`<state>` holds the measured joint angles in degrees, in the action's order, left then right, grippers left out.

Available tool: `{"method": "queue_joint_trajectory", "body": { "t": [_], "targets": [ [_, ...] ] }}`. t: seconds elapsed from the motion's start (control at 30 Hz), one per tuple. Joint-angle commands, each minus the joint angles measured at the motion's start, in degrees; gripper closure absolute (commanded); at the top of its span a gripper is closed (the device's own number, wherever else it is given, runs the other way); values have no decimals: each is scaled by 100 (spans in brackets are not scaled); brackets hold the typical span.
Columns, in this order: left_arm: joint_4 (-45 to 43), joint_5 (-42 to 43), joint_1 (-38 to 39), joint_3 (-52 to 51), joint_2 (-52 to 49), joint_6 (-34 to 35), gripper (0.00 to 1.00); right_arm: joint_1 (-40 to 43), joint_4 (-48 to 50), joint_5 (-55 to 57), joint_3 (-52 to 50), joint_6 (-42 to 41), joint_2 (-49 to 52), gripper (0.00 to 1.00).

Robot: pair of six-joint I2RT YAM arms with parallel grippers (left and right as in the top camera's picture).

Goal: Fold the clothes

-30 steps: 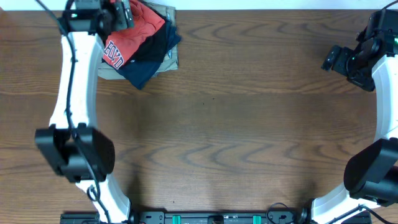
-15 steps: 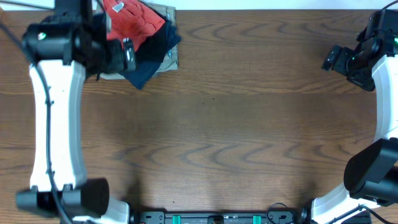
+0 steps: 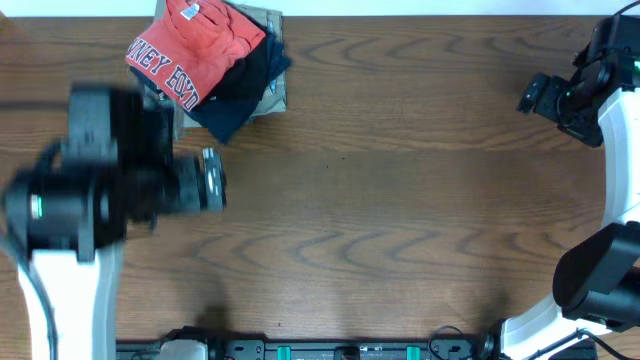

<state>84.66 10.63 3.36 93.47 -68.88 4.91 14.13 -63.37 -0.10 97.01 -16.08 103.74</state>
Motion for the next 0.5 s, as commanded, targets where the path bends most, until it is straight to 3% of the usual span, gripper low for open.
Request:
{"method": "queue_joint_trajectory", "body": {
  "t": [0.0, 0.23, 0.47],
  "targets": [
    [-83, 79, 116, -925, 772, 295, 2, 7, -9, 52, 20, 26, 13, 1],
    [144, 76, 133, -2358, 1980, 1060, 2, 7, -9, 52, 20, 26, 13, 1],
    [315, 74, 133, -2575, 2205, 1064, 2, 7, -9, 50, 20, 26, 13, 1]
  ]
}}
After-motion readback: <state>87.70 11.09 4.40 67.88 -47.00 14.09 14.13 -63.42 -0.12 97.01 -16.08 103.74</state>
